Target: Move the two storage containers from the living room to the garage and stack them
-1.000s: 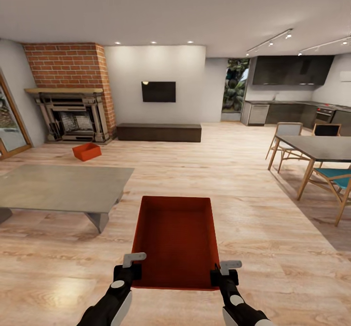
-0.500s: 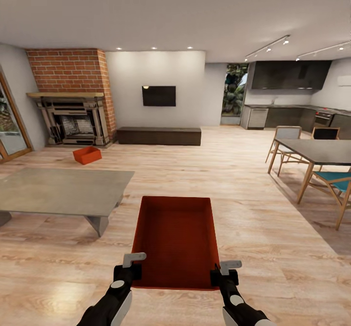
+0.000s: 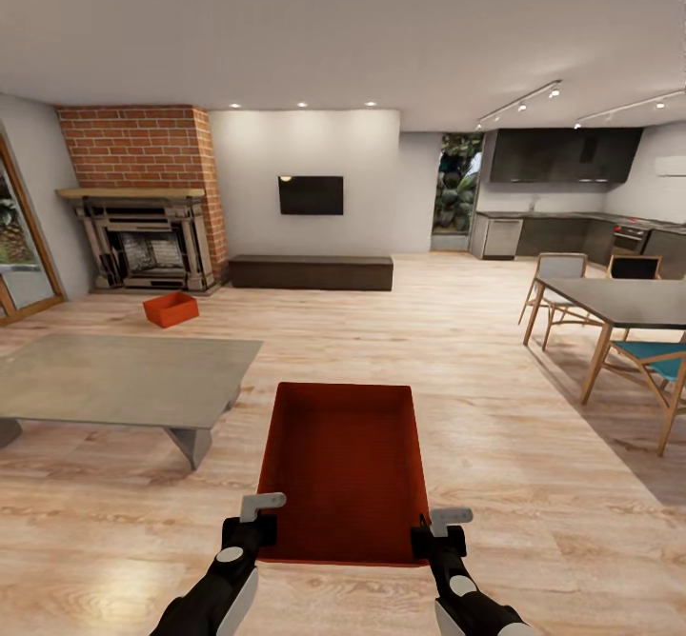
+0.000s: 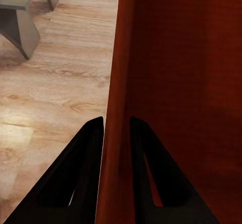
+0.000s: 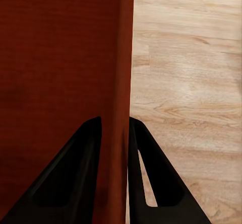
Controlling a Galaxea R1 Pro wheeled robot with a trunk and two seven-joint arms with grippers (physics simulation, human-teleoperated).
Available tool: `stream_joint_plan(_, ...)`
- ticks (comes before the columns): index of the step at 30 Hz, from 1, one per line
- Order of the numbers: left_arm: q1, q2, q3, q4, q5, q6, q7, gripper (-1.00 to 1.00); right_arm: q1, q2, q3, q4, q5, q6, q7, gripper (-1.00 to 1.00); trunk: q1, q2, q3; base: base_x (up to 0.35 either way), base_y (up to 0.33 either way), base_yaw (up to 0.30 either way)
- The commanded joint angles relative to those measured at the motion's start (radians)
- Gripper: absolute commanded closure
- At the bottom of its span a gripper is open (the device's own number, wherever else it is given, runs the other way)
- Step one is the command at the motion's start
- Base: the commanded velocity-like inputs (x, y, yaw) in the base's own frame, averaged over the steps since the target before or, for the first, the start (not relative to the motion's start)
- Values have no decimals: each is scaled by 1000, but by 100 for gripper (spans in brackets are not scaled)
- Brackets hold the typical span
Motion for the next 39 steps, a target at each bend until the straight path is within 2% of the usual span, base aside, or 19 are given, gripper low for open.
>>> stream_joint_plan(1,0,2,-2,2,16,5,30,100,-2,-2,-16,-2,0,-39,-19,100,0,-1,0,0,0,0)
stream_joint_plan(8,0,2,-2,2,16,5,30,100,-2,-2,-16,-2,-1,-39,-19,100,0,-1,8,0,0,0)
stream_joint_plan(39,0,2,-2,0,16,5,31,100,-2,-2,-15,-2,-1,-38,-19,100,0,-1,9,0,0,-1)
